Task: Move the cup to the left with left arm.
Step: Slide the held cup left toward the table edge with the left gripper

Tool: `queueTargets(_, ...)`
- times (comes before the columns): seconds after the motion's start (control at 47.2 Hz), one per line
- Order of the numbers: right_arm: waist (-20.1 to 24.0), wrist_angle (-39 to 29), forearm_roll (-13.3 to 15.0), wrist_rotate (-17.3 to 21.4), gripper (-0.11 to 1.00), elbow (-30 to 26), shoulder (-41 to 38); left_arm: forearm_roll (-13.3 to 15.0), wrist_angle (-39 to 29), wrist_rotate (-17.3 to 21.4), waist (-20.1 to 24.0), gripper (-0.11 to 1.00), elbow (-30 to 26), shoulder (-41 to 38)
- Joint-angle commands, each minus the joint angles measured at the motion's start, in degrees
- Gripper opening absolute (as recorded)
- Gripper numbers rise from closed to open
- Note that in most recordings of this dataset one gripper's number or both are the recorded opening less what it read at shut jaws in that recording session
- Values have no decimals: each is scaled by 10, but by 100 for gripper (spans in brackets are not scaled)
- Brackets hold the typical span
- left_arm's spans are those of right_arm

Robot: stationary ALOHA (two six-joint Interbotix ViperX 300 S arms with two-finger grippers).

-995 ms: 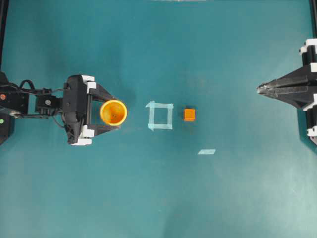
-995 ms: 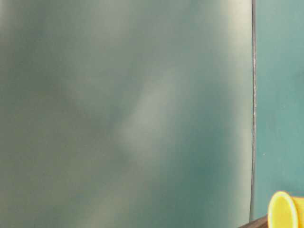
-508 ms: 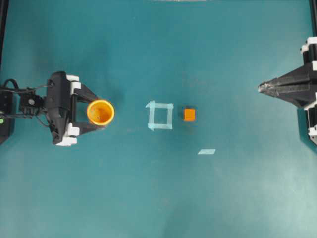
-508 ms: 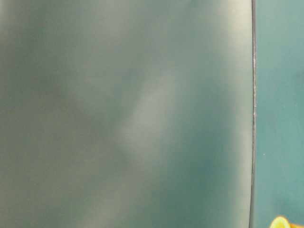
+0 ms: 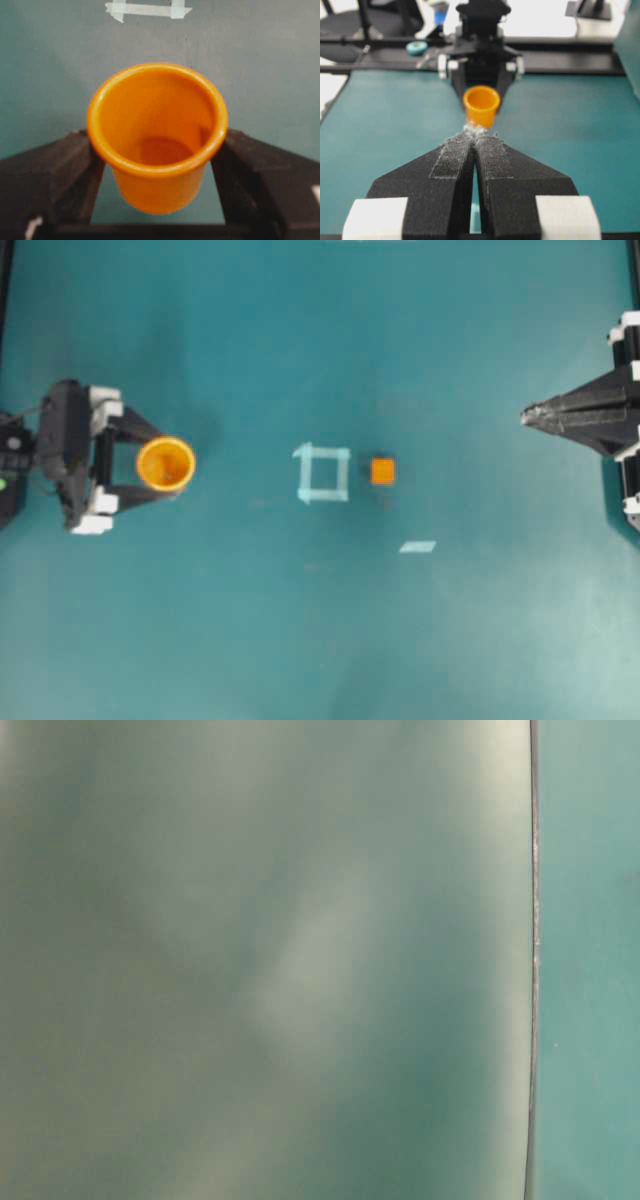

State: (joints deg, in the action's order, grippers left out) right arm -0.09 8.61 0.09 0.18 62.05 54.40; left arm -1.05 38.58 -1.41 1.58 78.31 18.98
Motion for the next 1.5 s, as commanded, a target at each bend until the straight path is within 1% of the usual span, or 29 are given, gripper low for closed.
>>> queueTargets(0.0, 0, 3, 0, 1, -1, -18, -5, 1, 4, 1, 0, 64, 9, 28)
queueTargets(0.233, 0, 5, 0, 1, -1, -18, -6, 1, -7, -1, 0, 63, 48, 114)
queueTargets(0.423, 0, 5, -1, 1, -1, -19, -7, 1, -80, -4, 0, 63, 62, 192)
queueTargets(0.614, 0, 6, -1, 1, -1, -19, -11, 1, -109, -3, 0, 64, 69, 251)
queueTargets(0.741, 0, 6, -1, 1, -1, -19, -14, 1, -128, -4, 0, 64, 69, 264)
queueTargets(1.037, 0, 7, -2, 2, -1, -20, -16, 1, -147, -7, 0, 64, 68, 264)
queueTargets(1.228, -1, 7, -2, 2, -1, -21, -16, 1, -158, -19, 0, 63, 69, 267)
queueTargets(1.481, 0, 7, -2, 2, -1, -21, -16, 1, -161, -21, 0, 63, 69, 274)
